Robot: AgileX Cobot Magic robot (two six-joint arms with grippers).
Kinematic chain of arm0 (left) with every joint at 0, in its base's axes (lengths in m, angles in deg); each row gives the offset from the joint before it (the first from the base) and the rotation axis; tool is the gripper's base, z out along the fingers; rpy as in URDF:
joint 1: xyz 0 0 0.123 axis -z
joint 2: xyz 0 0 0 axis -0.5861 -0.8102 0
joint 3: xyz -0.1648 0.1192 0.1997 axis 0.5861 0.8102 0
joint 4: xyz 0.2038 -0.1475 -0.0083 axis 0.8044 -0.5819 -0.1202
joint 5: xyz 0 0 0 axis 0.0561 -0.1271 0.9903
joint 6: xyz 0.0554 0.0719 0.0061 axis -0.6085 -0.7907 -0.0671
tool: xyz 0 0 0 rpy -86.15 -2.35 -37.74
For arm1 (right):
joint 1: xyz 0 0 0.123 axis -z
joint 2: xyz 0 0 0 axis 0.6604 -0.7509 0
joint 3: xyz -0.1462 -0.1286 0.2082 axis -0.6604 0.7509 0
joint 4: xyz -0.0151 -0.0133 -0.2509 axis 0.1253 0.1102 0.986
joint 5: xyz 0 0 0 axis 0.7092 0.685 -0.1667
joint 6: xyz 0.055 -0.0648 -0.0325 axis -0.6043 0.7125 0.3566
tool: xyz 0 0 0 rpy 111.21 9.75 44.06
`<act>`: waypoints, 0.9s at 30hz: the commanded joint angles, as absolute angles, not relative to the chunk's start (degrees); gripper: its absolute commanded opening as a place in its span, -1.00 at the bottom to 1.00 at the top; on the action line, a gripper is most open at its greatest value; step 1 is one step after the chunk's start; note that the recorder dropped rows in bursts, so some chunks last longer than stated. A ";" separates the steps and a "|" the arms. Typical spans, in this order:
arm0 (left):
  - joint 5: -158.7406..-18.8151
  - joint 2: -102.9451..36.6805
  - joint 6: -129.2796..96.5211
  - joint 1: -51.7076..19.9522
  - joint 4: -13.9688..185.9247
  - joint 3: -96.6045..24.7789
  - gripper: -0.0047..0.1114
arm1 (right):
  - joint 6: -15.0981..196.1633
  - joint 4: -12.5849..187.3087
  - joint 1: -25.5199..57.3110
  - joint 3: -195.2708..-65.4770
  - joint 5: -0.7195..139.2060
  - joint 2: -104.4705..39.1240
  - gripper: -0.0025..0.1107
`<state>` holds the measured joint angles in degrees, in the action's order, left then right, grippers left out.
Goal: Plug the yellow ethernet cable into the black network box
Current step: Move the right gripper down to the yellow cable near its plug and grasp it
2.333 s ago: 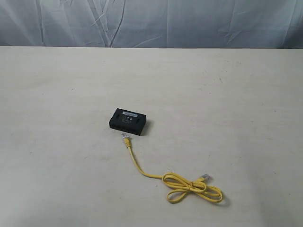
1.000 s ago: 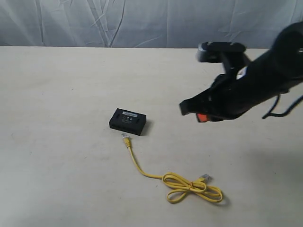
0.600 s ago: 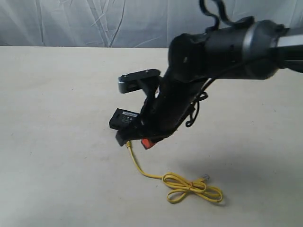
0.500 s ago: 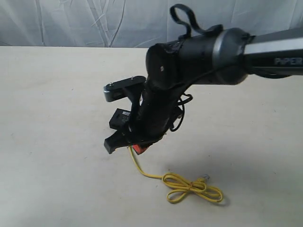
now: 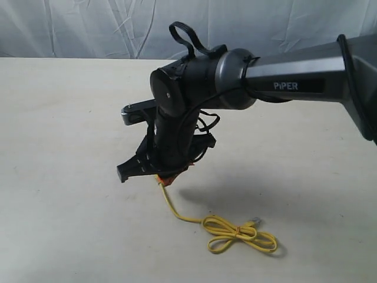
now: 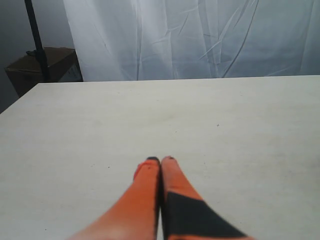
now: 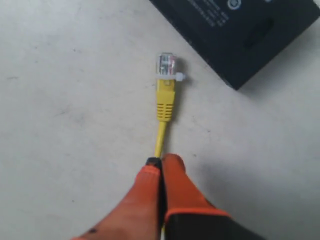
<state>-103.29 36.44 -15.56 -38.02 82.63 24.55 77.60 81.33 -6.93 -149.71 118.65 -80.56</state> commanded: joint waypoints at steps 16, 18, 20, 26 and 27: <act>-102.55 36.68 -15.57 -38.07 82.22 24.78 -0.92 | 74.72 84.31 -7.43 -150.26 117.34 -81.70 -0.34; -102.55 36.68 -15.57 -38.07 82.22 24.78 -0.92 | 74.72 84.31 -7.43 -150.26 117.49 -82.58 -0.34; -102.55 36.68 -15.57 -38.07 82.22 24.78 -0.92 | 74.62 84.16 -7.43 -150.26 117.62 -83.89 -0.34; -102.55 36.68 -15.57 -38.07 82.22 24.78 -0.92 | 73.63 84.17 -7.43 -150.26 117.50 -85.67 -0.34; -102.55 36.68 -15.57 -38.07 82.22 24.78 -0.92 | 73.51 84.17 -7.43 -150.26 117.50 -85.67 -0.34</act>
<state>-103.29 36.44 -15.56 -38.02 82.63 24.55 73.77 83.77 -7.44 -150.12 117.66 -85.31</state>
